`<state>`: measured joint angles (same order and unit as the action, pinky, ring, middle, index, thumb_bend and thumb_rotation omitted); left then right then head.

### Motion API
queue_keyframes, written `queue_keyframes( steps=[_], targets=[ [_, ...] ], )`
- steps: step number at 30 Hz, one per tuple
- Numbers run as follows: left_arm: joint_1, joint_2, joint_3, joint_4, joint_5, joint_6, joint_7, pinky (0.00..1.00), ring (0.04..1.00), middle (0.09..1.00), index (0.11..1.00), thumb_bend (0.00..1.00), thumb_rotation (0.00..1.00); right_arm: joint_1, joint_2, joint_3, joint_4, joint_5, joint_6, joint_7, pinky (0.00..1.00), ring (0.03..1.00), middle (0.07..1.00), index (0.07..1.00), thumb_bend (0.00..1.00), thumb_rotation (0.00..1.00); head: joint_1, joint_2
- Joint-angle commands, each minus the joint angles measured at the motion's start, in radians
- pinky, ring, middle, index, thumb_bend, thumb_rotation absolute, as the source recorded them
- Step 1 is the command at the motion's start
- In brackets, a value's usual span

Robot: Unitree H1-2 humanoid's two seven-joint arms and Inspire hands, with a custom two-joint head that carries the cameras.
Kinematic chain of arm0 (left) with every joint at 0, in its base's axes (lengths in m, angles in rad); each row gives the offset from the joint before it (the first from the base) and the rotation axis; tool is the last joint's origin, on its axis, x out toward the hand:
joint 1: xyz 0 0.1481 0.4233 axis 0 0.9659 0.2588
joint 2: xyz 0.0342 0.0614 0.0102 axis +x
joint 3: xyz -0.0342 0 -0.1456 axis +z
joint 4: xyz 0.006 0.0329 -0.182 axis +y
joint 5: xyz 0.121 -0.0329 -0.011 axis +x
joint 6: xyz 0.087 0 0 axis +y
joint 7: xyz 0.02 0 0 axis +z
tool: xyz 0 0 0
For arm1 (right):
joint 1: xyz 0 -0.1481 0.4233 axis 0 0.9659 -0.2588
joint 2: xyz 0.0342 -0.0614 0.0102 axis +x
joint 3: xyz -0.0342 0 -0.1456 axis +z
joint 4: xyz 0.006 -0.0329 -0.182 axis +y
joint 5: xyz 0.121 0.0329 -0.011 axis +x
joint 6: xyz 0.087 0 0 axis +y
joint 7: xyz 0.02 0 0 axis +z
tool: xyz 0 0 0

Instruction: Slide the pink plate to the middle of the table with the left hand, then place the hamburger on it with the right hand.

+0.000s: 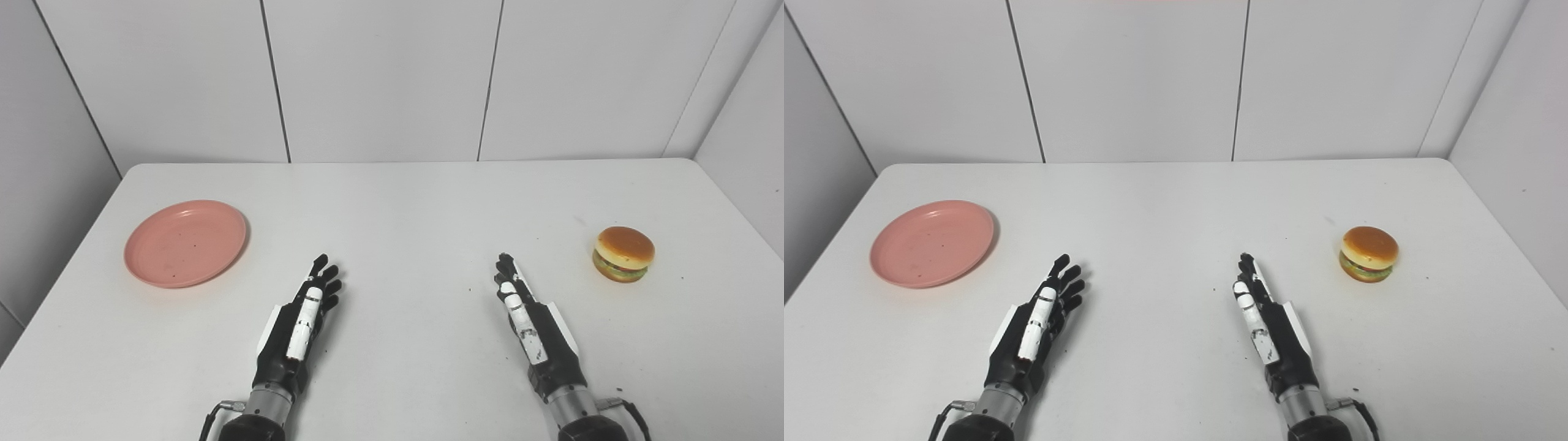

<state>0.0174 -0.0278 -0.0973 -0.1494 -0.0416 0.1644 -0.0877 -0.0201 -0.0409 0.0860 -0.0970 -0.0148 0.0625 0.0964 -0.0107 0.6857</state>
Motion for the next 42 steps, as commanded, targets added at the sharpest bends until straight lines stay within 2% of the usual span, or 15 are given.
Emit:
queue_keyframes(
  steps=[1,9,25,27,31,32,33,39,42],
  targets=[
    [-0.021,-0.011,-0.006,-0.011,0.001,-0.011,0.000,0.95,0.936,0.956,0.956,0.36,1.00,-0.006,0.004,0.001,-0.021,0.002,0.011,0.000,1.00,1.000,1.000,1.000,0.18,1.00,0.001,-0.001],
    [-0.022,-0.009,-0.006,-0.007,0.001,-0.017,-0.001,0.95,0.938,0.957,0.957,0.36,1.00,-0.008,0.002,0.001,-0.014,0.002,-0.003,0.003,1.00,1.000,1.000,1.000,0.18,1.00,0.000,-0.002],
    [-0.022,-0.012,-0.010,0.005,0.006,-0.032,0.001,0.94,0.937,0.956,0.957,0.36,1.00,-0.007,0.001,0.000,-0.022,0.003,0.013,0.003,1.00,1.000,1.000,1.000,0.18,1.00,0.018,-0.012],
    [-0.023,-0.014,-0.015,0.012,0.012,-0.035,0.002,0.95,0.938,0.956,0.958,0.37,1.00,-0.006,-0.003,-0.003,-0.018,0.003,0.007,0.003,1.00,1.000,1.000,1.000,0.18,1.00,0.043,-0.023],
    [-0.024,-0.031,-0.037,0.040,0.040,-0.042,0.015,0.97,0.943,0.955,0.956,0.37,1.00,-0.002,-0.015,-0.021,0.008,0.017,-0.036,0.006,1.00,0.999,1.000,1.000,0.17,1.00,0.167,-0.073],
    [-0.022,-0.037,-0.043,0.044,0.046,-0.043,0.018,0.97,0.943,0.955,0.956,0.37,1.00,-0.001,-0.021,-0.025,0.011,0.029,-0.040,0.015,1.00,0.999,1.000,1.000,0.17,1.00,0.167,-0.073],
    [-0.022,-0.045,-0.049,0.052,0.055,-0.048,0.025,0.96,0.938,0.951,0.953,0.37,1.00,0.000,-0.027,-0.031,0.017,0.043,-0.045,0.024,1.00,1.000,1.000,1.000,0.17,1.00,0.202,-0.091],
    [-0.025,-0.080,-0.080,0.105,0.098,-0.082,0.056,0.93,0.921,0.930,0.930,0.37,1.00,-0.002,-0.056,-0.053,0.070,0.100,-0.112,0.063,1.00,0.994,1.000,1.000,0.13,1.00,0.277,-0.133],
    [-0.030,-0.094,-0.086,0.129,0.117,-0.093,0.075,0.93,0.920,0.924,0.923,0.39,1.00,-0.003,-0.064,-0.056,0.083,0.118,-0.125,0.073,1.00,0.993,1.000,1.000,0.12,1.00,0.294,-0.143]
  ],
)
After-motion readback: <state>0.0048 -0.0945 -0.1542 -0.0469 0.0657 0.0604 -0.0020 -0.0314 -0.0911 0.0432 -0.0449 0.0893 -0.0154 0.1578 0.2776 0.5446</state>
